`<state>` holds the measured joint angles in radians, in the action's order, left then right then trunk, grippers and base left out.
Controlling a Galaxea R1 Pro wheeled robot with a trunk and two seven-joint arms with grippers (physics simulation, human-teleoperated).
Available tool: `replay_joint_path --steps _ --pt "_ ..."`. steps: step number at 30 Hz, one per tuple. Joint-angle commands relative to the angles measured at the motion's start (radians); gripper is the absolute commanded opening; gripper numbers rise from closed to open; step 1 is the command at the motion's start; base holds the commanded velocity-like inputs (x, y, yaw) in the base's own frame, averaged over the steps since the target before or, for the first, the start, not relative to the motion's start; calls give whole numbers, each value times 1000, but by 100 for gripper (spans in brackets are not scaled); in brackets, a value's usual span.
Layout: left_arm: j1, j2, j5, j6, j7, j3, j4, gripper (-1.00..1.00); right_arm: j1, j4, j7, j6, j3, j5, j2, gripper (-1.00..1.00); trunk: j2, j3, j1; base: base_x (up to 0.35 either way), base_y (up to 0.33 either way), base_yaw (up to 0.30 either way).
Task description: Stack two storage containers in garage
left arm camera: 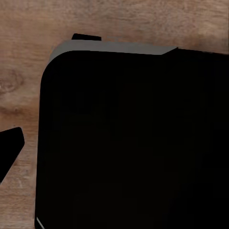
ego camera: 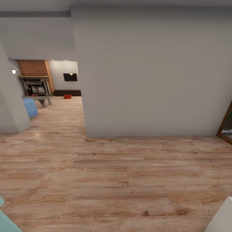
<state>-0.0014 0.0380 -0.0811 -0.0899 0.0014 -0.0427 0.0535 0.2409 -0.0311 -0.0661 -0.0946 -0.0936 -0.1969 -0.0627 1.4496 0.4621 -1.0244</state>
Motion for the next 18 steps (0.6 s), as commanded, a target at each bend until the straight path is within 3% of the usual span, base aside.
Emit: replay_joint_path --steps 1,15,18 --pt "0 0 -8 -2 0 -3 0 100 1 -3 -2 -6 -8 1 0 100 0 1 -1 321 0 265" --pt "0 0 -8 -2 0 -3 0 100 1 -3 -1 -7 -8 1 -1 100 0 1 -1 321 0 265" --pt "0 0 -8 -2 0 -3 0 100 1 -3 -1 -7 -8 1 -1 100 0 1 -1 321 0 134"
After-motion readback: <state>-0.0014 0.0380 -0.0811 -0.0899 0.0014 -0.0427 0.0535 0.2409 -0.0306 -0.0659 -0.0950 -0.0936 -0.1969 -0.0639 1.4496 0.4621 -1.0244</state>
